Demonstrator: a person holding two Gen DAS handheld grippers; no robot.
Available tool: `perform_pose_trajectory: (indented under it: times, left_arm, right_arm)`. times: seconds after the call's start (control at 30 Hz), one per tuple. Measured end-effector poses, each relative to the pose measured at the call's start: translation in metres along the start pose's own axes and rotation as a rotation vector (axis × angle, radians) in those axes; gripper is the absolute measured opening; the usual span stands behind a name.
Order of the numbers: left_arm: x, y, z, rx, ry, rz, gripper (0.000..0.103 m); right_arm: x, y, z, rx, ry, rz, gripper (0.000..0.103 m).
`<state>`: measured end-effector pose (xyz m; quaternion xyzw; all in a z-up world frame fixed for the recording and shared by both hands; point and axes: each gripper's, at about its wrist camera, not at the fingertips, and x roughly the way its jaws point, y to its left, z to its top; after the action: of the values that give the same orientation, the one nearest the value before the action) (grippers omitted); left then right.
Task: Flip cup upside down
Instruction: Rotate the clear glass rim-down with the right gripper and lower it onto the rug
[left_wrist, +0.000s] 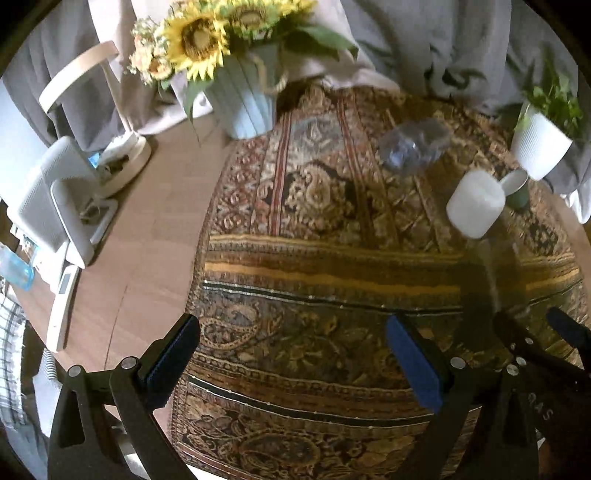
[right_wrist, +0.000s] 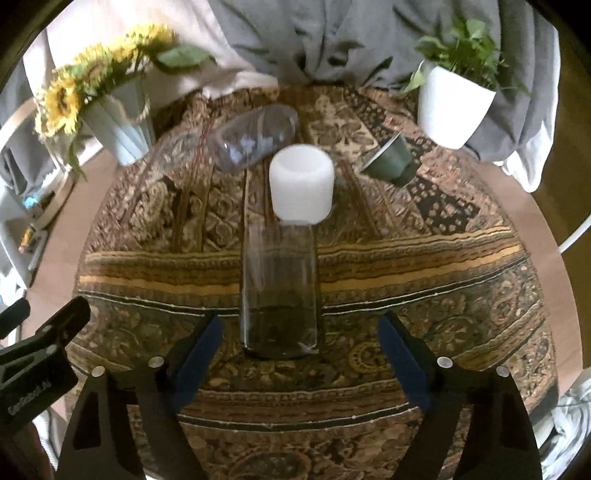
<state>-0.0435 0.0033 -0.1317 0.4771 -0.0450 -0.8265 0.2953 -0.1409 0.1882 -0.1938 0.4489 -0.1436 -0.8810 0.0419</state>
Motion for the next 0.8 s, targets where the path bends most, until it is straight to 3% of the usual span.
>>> perform_pose_trajectory:
  times: [0.17, 0.27, 0.8]
  left_arm:
    - [0.011, 0.000, -0.003, 0.006, 0.025, -0.001, 0.103]
    - [0.012, 0.002, -0.003, 0.006, 0.027, -0.008, 0.103]
    - [-0.009, 0.000, 0.018, -0.002, -0.049, -0.093, 0.103]
  right_arm:
    - [0.020, 0.001, -0.002, 0.004, 0.054, 0.012, 0.072]
    - [0.025, 0.002, -0.004, 0.010, 0.073, 0.044, 0.058]
    - [-0.023, -0.009, 0.012, 0.006, 0.084, 0.016, 0.058]
